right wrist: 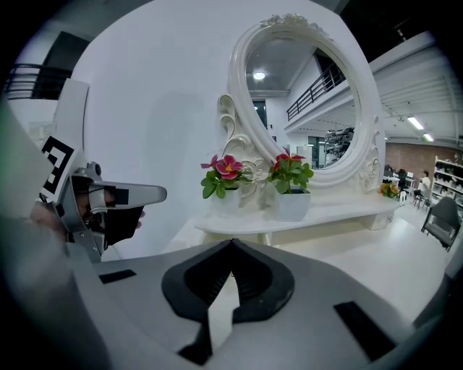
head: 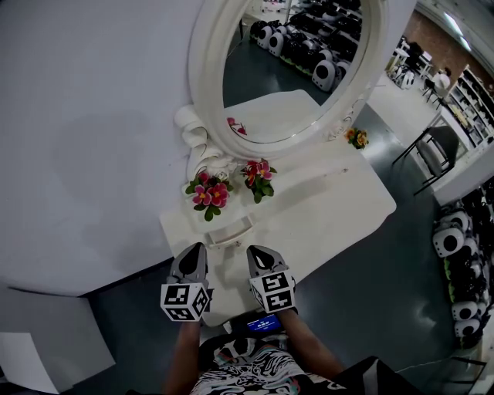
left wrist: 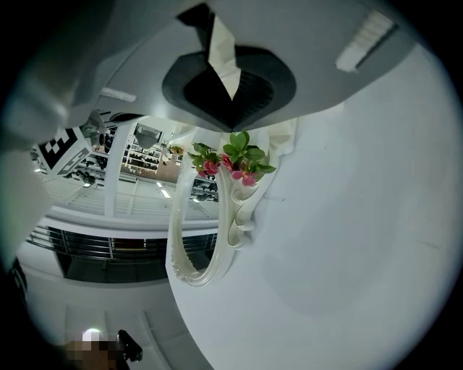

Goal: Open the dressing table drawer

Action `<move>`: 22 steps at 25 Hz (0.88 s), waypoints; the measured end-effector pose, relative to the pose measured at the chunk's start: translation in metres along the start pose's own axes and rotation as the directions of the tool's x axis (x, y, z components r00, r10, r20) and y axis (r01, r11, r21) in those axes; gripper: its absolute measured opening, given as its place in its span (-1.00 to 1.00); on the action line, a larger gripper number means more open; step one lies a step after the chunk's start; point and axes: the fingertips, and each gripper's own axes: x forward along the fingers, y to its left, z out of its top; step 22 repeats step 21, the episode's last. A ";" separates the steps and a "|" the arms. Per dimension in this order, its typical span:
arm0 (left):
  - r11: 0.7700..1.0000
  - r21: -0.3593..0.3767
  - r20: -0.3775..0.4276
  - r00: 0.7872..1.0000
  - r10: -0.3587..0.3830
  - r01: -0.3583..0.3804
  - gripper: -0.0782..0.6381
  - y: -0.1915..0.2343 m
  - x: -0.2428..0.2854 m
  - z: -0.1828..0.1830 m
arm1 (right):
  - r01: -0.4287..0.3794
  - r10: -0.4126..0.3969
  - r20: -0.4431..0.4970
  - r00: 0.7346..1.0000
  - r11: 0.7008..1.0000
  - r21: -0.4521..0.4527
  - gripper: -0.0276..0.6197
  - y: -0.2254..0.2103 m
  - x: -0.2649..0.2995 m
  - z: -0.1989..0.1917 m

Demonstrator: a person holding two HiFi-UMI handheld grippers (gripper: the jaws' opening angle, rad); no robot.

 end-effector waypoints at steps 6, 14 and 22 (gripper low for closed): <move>1.000 -0.006 -0.007 1.000 0.001 -0.001 -0.78 0.002 0.001 0.000 | -0.002 0.002 -0.009 1.000 1.000 0.007 -0.91 0.000 0.001 0.000; 1.000 -0.012 -0.016 1.000 -0.001 0.001 -0.78 0.006 0.005 -0.005 | -0.005 0.005 -0.016 1.000 1.000 0.009 -0.91 0.000 0.008 -0.002; 1.000 -0.019 -0.023 1.000 0.003 -0.003 -0.78 0.009 0.005 -0.009 | -0.006 0.006 -0.022 1.000 1.000 0.014 -0.91 0.000 0.009 -0.005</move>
